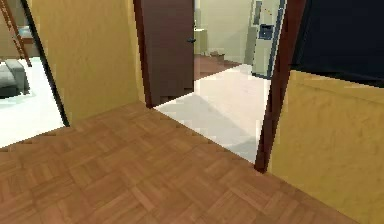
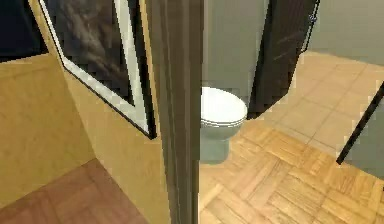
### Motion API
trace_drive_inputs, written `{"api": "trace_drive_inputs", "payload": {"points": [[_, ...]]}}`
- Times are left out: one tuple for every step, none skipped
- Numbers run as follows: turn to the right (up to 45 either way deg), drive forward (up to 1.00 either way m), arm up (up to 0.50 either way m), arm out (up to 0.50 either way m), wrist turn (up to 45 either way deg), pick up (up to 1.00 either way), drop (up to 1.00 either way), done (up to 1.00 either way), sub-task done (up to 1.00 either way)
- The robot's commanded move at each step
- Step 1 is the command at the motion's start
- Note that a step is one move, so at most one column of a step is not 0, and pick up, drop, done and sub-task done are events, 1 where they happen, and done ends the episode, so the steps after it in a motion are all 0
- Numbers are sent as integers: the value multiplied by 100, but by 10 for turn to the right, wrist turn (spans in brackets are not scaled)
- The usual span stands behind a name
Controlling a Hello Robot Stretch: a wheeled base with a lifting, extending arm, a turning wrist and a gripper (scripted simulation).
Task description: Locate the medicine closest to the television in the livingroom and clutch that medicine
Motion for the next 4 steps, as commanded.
{"api": "trace_drive_inputs", "payload": {"points": [[0,100,0,0,0,0,0,0,0],[0,70,0,0,0,0,0,0,0],[240,0,0,0,0,0,0,0,0],[0,100,0,0,0,0,0,0,0]]}}
